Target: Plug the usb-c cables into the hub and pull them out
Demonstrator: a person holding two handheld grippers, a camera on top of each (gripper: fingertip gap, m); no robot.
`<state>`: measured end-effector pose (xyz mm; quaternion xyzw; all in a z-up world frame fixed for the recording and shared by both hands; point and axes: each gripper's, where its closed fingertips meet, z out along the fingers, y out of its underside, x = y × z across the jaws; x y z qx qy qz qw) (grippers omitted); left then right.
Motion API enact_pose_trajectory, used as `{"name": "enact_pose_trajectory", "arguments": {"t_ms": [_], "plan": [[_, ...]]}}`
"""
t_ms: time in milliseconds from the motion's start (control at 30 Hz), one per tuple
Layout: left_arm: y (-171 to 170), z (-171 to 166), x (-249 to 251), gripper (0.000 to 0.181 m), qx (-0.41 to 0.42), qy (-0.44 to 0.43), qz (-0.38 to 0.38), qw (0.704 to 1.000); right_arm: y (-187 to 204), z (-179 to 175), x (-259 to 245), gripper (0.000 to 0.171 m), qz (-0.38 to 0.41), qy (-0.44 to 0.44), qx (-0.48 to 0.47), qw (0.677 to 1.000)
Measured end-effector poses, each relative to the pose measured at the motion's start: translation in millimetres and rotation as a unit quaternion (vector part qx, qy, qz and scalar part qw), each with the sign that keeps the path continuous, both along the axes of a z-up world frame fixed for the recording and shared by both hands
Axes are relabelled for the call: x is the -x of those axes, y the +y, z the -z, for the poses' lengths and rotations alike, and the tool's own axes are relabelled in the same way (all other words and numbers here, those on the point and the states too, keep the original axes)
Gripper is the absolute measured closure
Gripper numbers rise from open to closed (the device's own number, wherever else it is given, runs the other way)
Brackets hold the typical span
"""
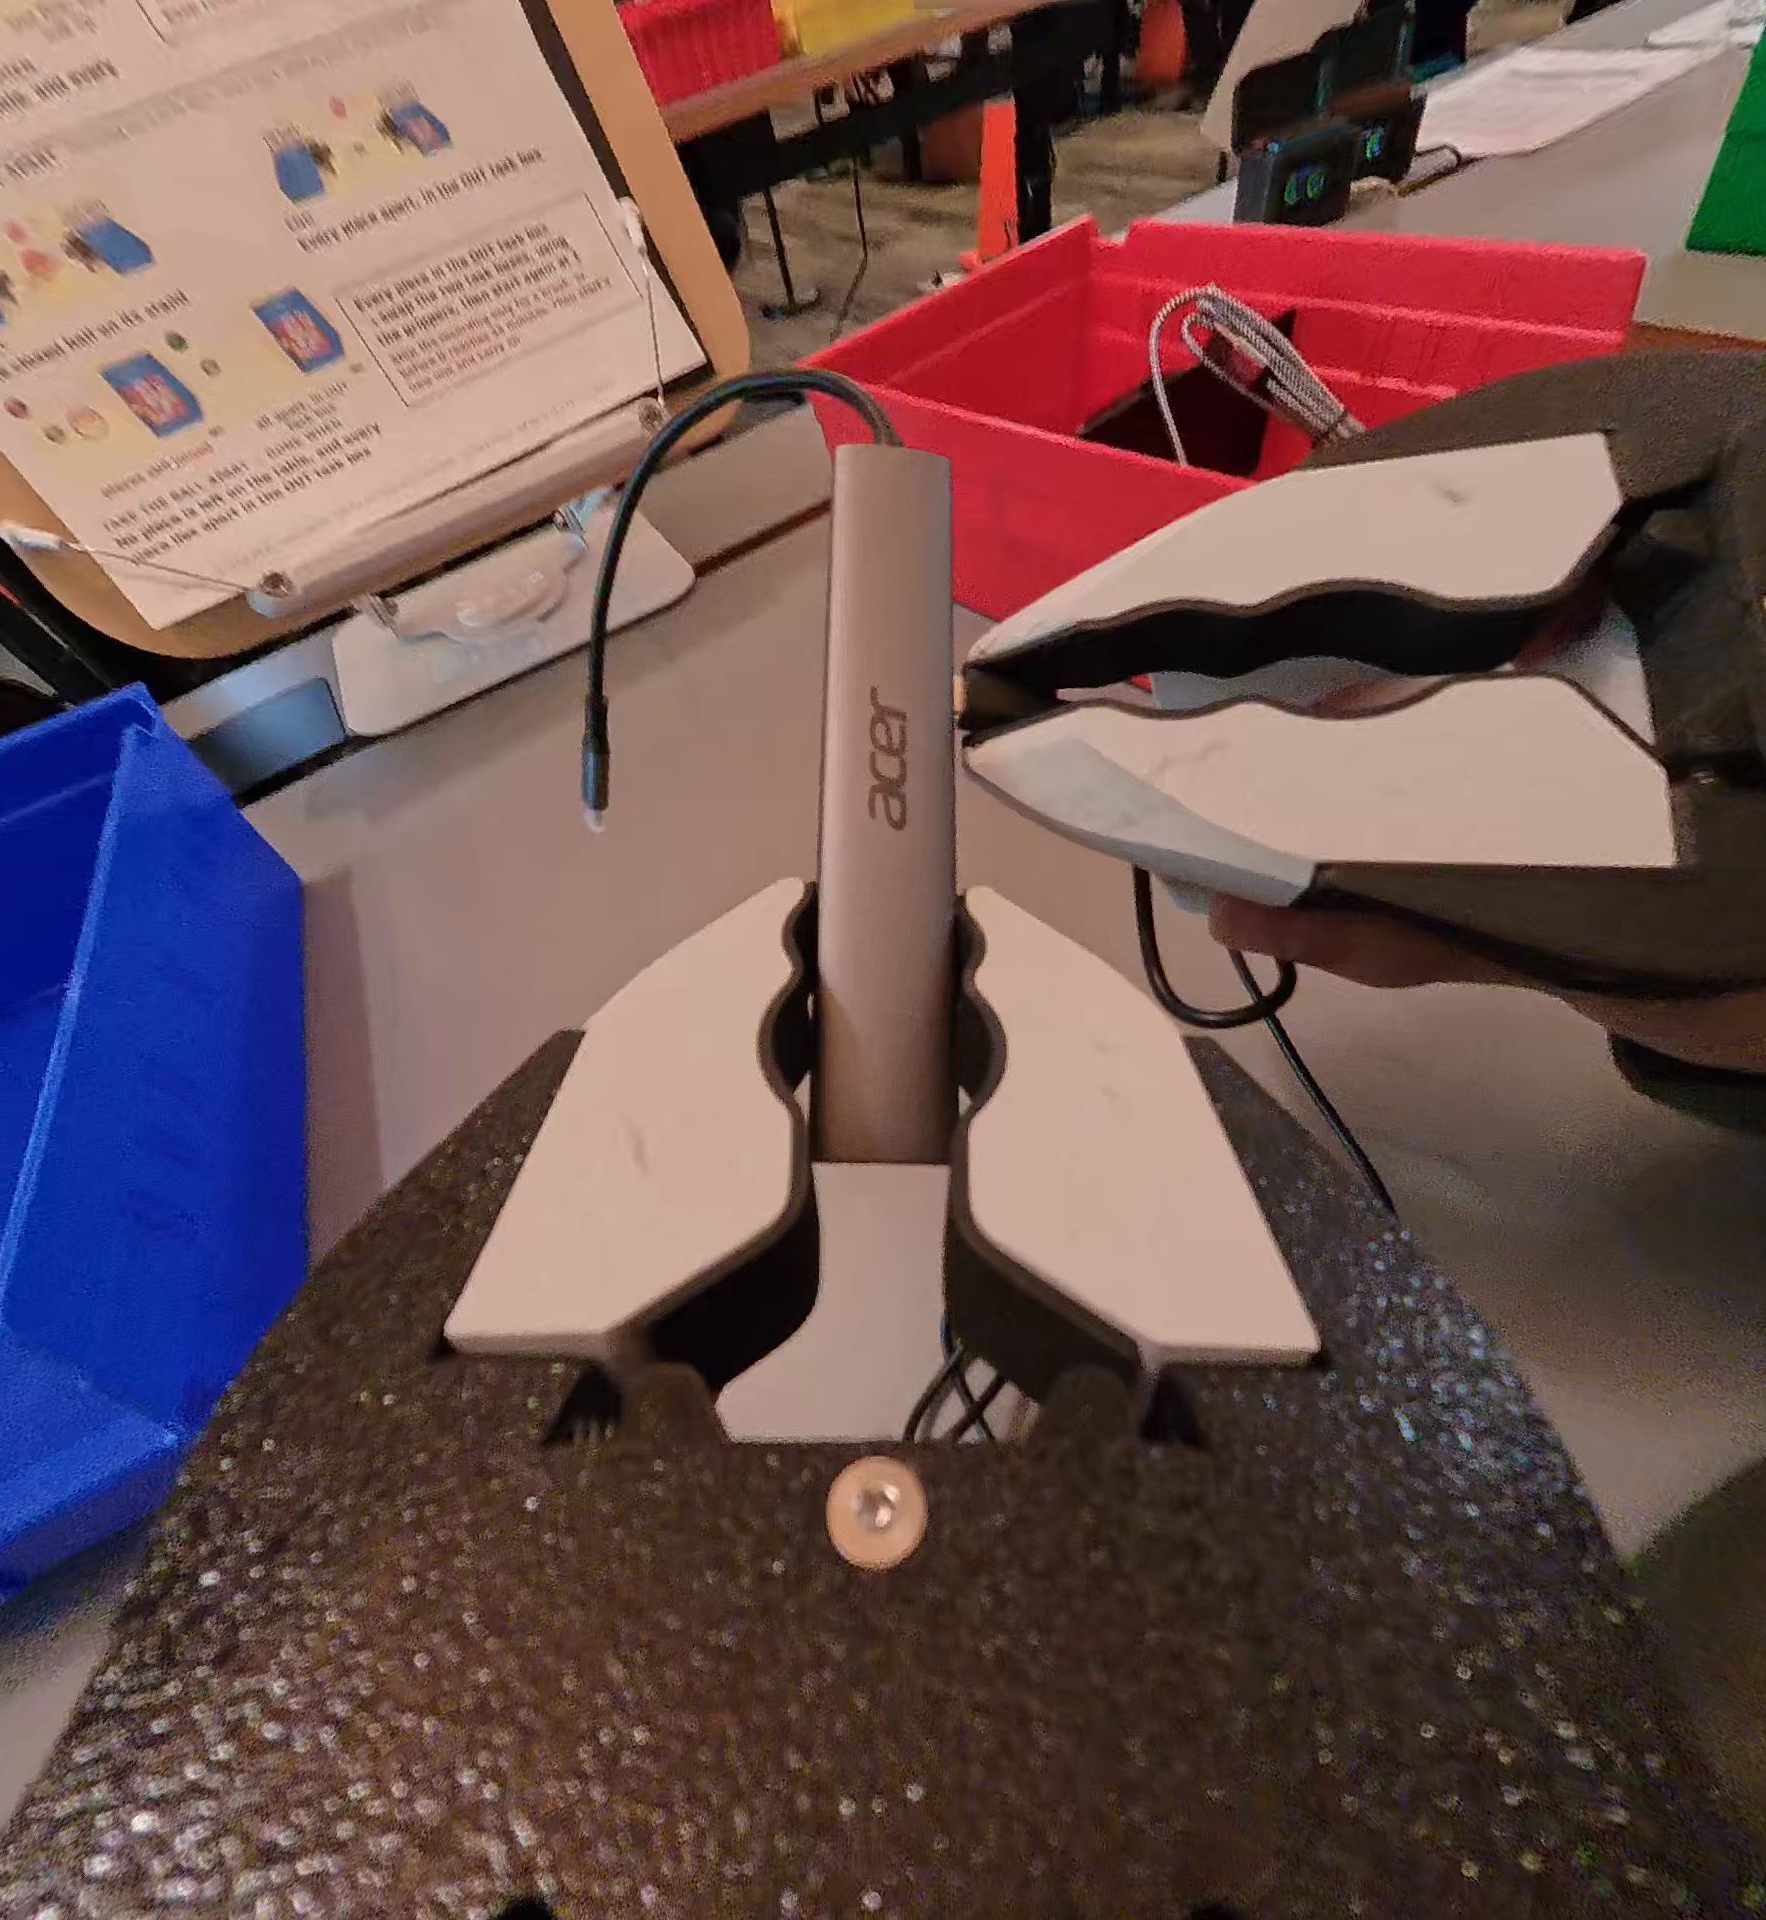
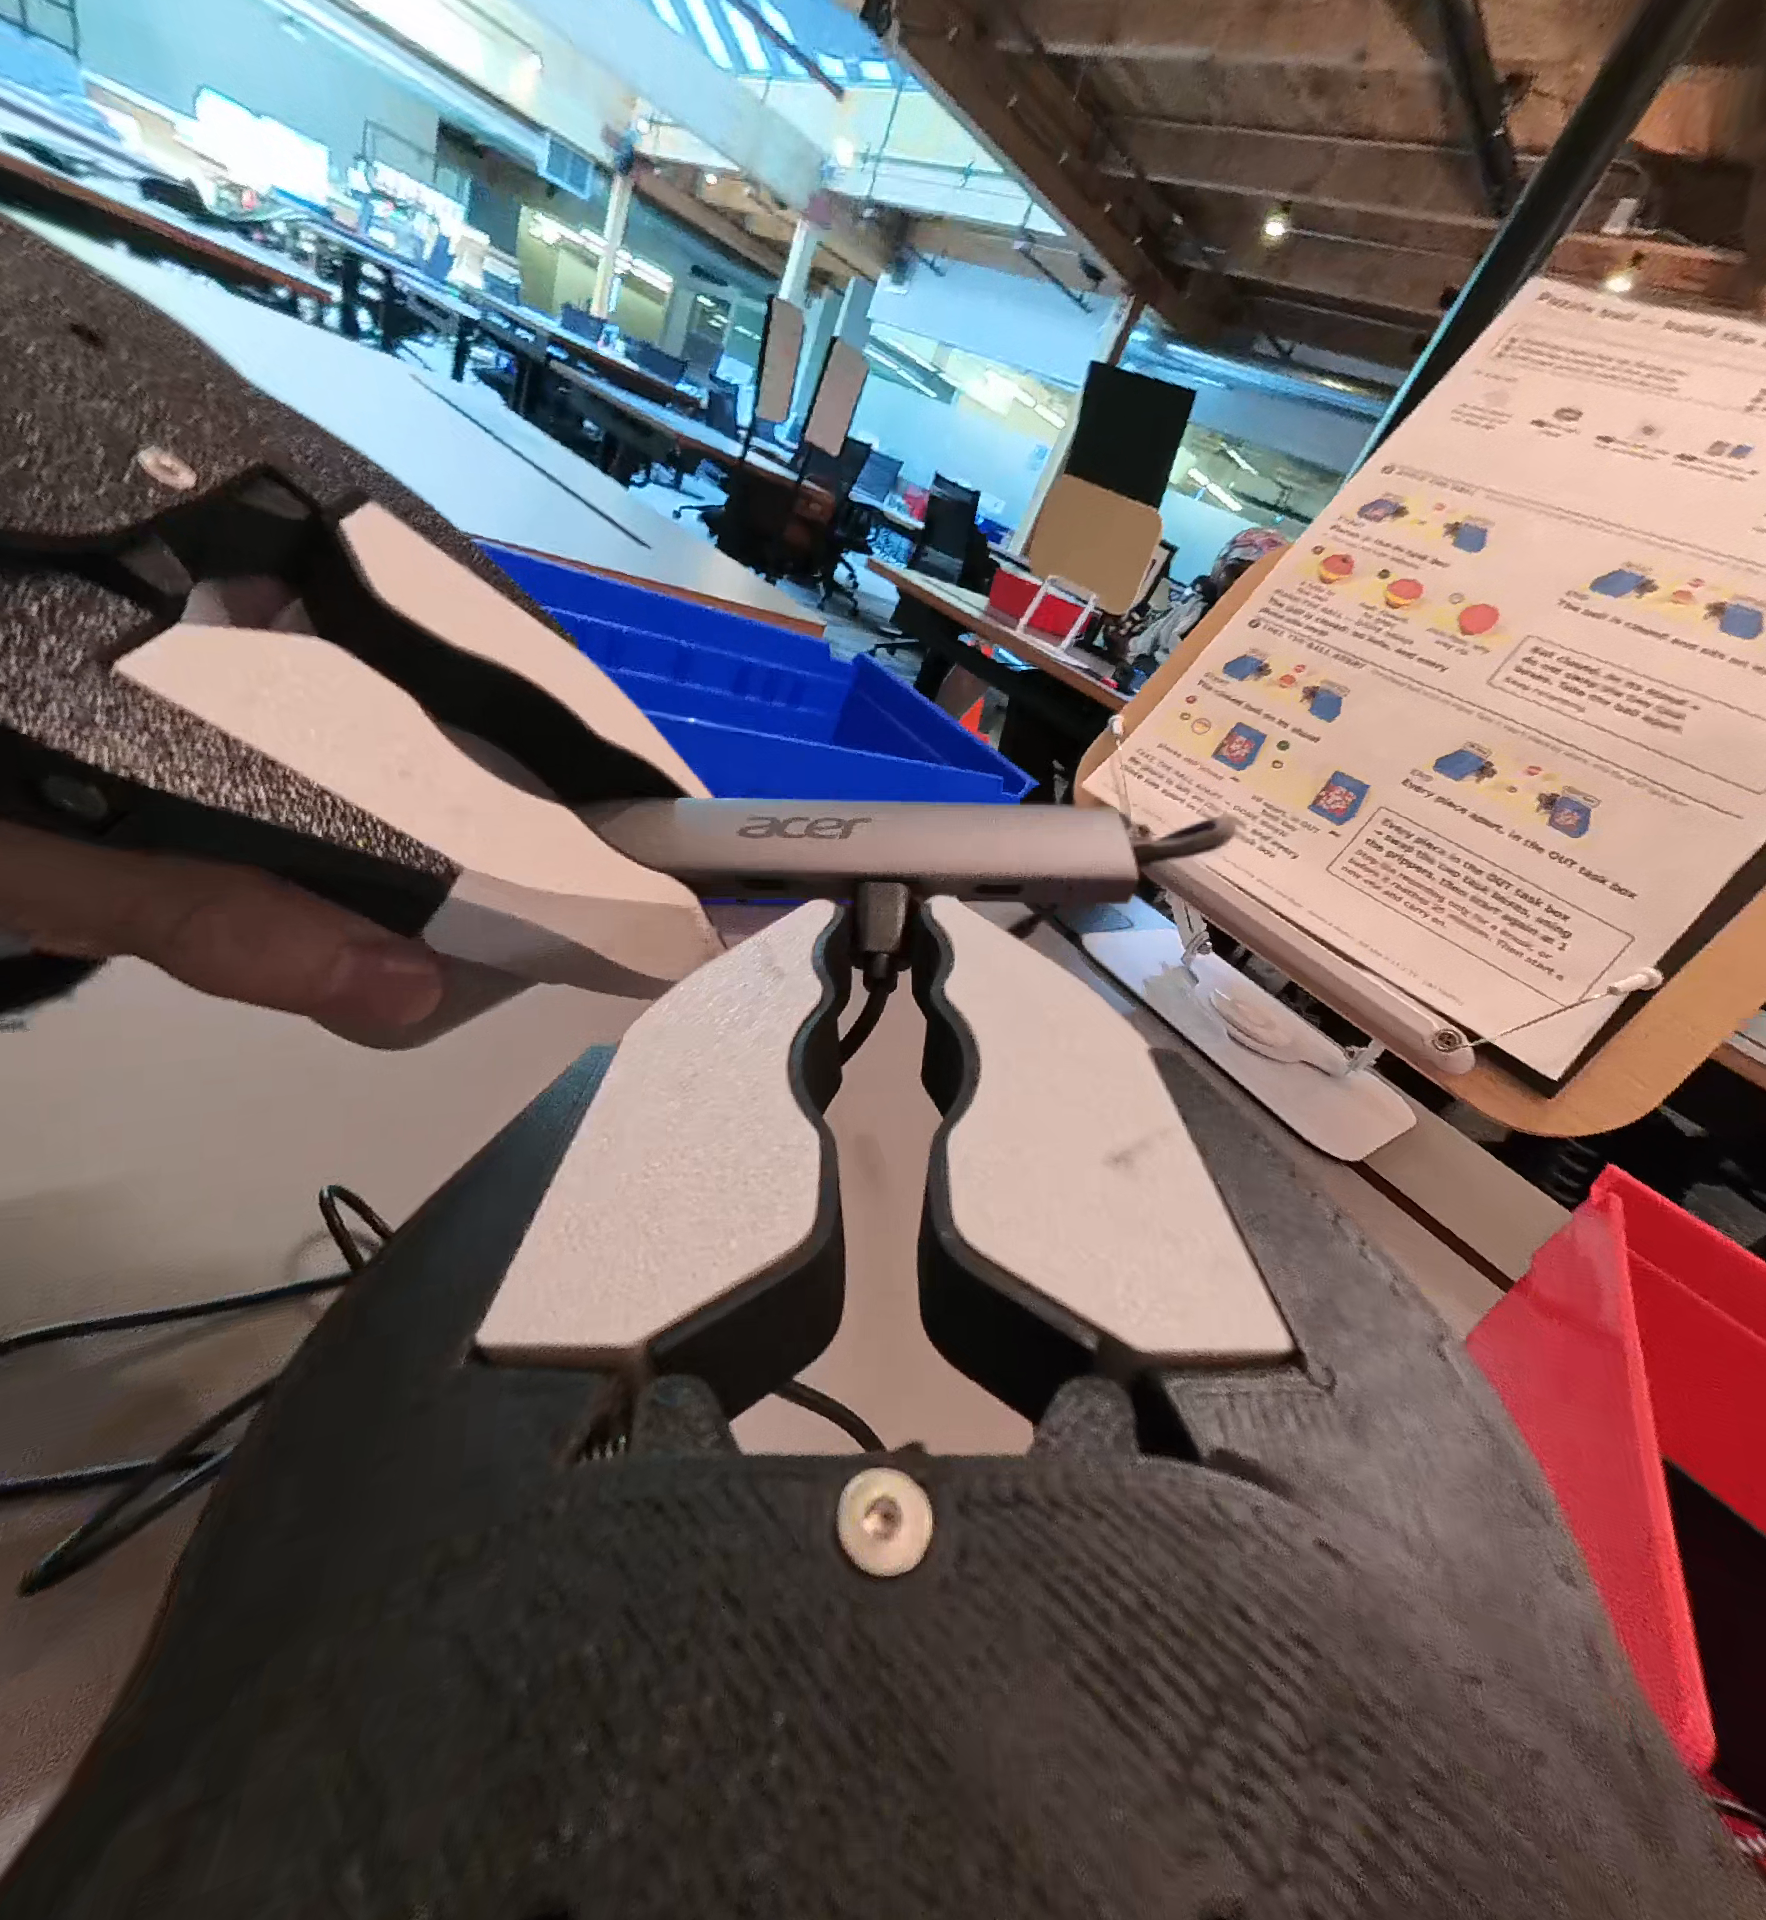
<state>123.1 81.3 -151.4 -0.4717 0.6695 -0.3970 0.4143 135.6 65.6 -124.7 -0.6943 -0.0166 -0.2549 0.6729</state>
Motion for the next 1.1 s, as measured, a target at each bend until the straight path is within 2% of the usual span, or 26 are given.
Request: {"name": "enact_pose_trajectory", "arguments": {"t_ms": [167,300,500,567,633,733,833,933,1000,1100], "plan": [[-2,-6,0,0.159,-0.013,-0.026,0.003,1.0,-5,-5,1,0.16,0.034,-0.033,-0.009,0.999],[3,0,-4,0.157,0.016,-0.022,0.006,1.0,-4,-1,-1,0.16,0.068,-0.096,0.057,0.991],[6,1,-6,0.157,0.026,-0.025,0.01,0.999,-3,1,-1,0.159,0.07,-0.088,0.084,0.99],[4,-6,-4,0.157,0.016,-0.043,0.011,0.999,-4,-2,-1,0.159,0.059,-0.091,0.101,0.989],[2,-17,-2,0.157,0.003,-0.057,0.007,0.998,-6,-10,1,0.159,0.042,-0.051,0.077,0.995],[5,-16,-1,0.156,0.004,-0.058,0.007,0.998,-5,-10,4,0.159,0.066,-0.092,0.089,0.99],[2,-21,-2,0.157,-0.004,-0.078,0.013,0.997,-5,-13,2,0.16,0.027,-0.012,0.052,0.998],[-5,-44,4,0.158,-0.106,-0.167,0.023,0.98,-10,-26,5,0.16,0.02,0.007,0.018,1.0],[-11,-58,10,0.158,-0.099,-0.22,0.023,0.97,-11,-35,10,0.16,-0.01,0.051,-0.02,0.998],[-13,-62,12,0.158,-0.066,-0.236,0.034,0.969,-12,-39,13,0.16,-0.026,0.074,-0.049,0.996]]}}
